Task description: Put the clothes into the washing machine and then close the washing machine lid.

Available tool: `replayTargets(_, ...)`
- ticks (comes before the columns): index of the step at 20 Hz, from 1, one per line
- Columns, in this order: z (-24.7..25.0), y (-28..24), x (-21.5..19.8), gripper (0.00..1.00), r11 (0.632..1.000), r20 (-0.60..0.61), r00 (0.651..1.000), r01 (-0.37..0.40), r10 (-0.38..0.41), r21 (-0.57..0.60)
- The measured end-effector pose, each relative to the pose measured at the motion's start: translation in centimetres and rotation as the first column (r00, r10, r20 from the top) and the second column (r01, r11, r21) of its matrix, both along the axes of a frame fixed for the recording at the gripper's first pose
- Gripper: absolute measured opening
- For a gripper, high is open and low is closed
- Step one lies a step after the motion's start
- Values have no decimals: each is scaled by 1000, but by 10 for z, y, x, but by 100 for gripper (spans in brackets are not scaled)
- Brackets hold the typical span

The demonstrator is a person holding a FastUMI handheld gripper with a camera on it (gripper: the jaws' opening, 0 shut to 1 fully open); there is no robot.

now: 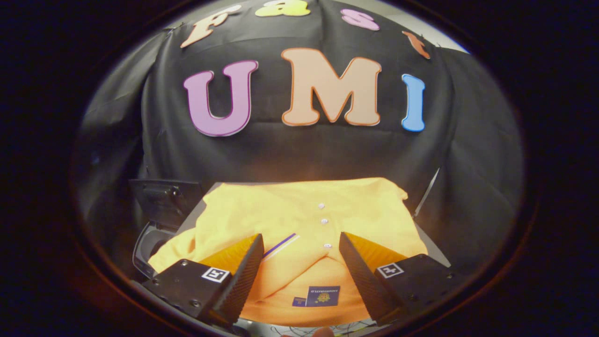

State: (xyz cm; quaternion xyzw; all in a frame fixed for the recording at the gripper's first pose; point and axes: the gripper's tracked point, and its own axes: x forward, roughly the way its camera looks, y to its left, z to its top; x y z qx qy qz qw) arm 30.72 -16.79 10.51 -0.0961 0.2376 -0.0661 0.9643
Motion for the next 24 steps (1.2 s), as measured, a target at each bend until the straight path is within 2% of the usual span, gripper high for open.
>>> replayTargets(6, -9, -1, 6, 100, 999, -78, 997, -19, 22, 33)
replayTargets(8, -8, 0, 8, 100, 995, -48, 999, 8, -3, 104)
replayTargets(9, -8, 2, 4, 99, 996, -48, 999, 12, -8, 88)
replayTargets(11, -7, 9, 5, 90, 998, -46, 999, -5, 8, 58)
replayTargets(15, -8, 15, 11, 35, 999, -47, 999, 20, -18, 38)
replayTargets(16, -8, 16, 10, 28, 999, -48, 999, 26, -24, 34)
replayTargets(18, -4, 15, 11, 23, 998, -18, 999, 38, -37, 54)
replayTargets(24, 9, 18, 9, 16, 965, 66, 993, 81, -100, 251)
